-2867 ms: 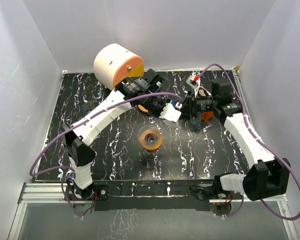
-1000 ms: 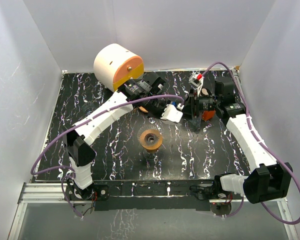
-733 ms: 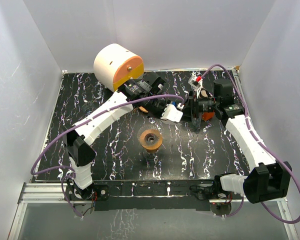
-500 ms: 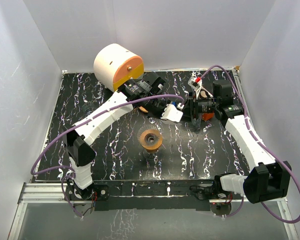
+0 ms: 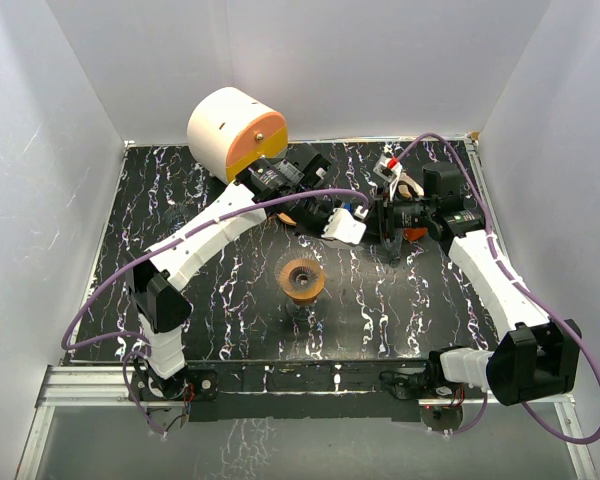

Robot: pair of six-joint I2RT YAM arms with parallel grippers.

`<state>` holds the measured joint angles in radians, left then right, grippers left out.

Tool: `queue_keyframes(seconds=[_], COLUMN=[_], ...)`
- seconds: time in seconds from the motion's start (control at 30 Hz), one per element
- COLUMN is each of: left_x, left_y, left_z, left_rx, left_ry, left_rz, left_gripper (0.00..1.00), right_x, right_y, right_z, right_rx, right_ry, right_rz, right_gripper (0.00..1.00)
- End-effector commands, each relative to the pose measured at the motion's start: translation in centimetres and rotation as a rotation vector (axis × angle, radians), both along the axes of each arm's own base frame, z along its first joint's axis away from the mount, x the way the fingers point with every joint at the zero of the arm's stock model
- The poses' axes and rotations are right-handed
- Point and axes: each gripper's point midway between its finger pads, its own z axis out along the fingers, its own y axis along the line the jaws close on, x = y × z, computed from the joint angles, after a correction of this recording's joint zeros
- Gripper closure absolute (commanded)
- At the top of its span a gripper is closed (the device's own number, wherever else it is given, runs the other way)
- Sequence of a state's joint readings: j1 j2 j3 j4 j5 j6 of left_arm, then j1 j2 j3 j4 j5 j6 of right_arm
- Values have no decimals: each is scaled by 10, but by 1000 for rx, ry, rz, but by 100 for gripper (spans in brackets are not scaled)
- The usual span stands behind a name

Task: Place the coffee filter in the dripper
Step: Place the coffee filter in the coffee dripper.

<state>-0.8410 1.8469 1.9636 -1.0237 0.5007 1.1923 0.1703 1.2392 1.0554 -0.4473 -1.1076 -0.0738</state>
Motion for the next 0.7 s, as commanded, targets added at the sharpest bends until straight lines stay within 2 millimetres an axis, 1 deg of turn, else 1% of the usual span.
queue_keyframes(seconds=[0.0, 0.5, 0.67], left_x=[-8, -9, -8], left_y=[-1, -3, -6], left_z=[23, 22, 23], left_rx=[-51, -57, -67], left_ry=[-16, 0, 12], left_rz=[-15, -13, 0], left_gripper=[100, 100, 100], right_x=[5, 5, 7], right_y=[0, 3, 4], right_z=[0, 0, 0], right_rx=[-13, -43, -63], right_ry=[-39, -67, -84], right_rz=[-4, -2, -9], right_gripper=[72, 72, 70])
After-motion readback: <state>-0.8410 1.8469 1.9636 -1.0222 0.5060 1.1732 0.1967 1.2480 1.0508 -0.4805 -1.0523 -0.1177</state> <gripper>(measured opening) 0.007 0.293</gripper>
